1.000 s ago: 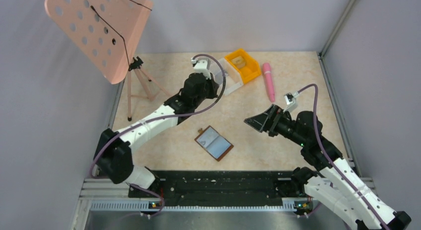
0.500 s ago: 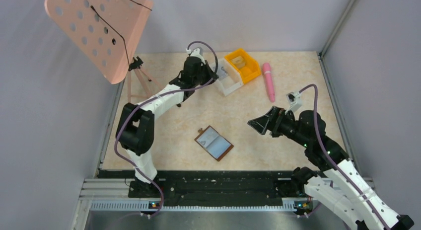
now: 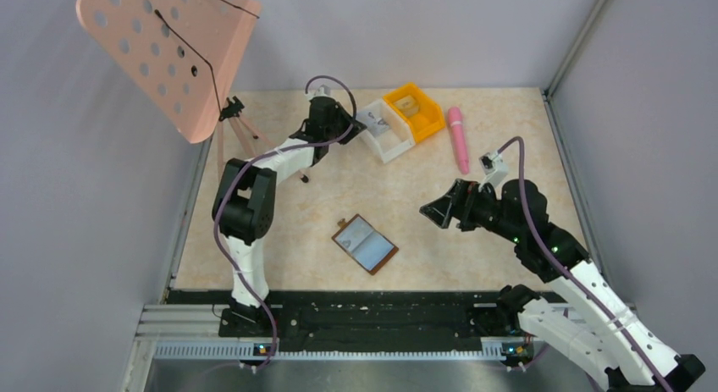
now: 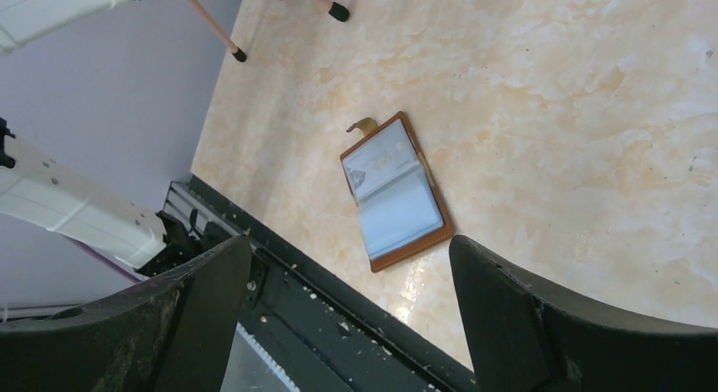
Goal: Take the credit cards out of the card holder
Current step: Place the credit card in the storage box.
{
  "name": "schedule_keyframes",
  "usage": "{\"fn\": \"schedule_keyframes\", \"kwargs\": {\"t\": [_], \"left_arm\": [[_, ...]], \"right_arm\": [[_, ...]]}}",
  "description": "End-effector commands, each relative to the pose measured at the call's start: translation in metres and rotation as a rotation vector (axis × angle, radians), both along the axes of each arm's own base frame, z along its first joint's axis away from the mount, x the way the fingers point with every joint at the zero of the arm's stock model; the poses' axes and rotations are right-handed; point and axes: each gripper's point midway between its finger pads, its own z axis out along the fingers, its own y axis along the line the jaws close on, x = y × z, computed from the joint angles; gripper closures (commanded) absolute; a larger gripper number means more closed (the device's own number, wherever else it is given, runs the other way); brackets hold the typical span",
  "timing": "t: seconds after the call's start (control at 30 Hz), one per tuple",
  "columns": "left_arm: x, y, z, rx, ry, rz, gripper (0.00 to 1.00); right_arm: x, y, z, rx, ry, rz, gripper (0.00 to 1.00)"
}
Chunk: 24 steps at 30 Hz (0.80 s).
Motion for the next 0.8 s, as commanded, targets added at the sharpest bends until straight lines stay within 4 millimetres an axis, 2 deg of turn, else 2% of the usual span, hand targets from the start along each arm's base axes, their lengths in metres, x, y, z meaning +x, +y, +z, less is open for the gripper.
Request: {"fn": "schedule_keyframes", "kwargs": {"t": [0.0, 0.17, 0.27, 0.63, 0.77], "left_arm": [[0.022, -0.013, 0.031, -0.097, -0.075, 0.015, 1.0], [0.03, -0.014, 0.016, -0.088, -0.04, 0.034, 1.0], [0.037, -0.016, 0.016, -0.097, -0.041, 0.042, 1.0], [0.05, -0.023, -0.01, -0.088, 0.004, 0.039, 1.0], [0.055, -0.028, -0.015, -0.094, 0.011, 0.029, 1.0]], "right_arm": [[0.005, -0.001, 0.024, 0.013, -0.07, 0.002, 0.13], [0.012, 0.003, 0.011, -0.039, -0.047, 0.016, 0.11], [0.015, 0.006, 0.011, -0.042, -0.035, 0.026, 0.11], [0.027, 0.015, -0.001, -0.075, -0.006, 0.048, 0.1], [0.031, 0.016, 0.003, -0.07, -0.005, 0.041, 0.1]]}}
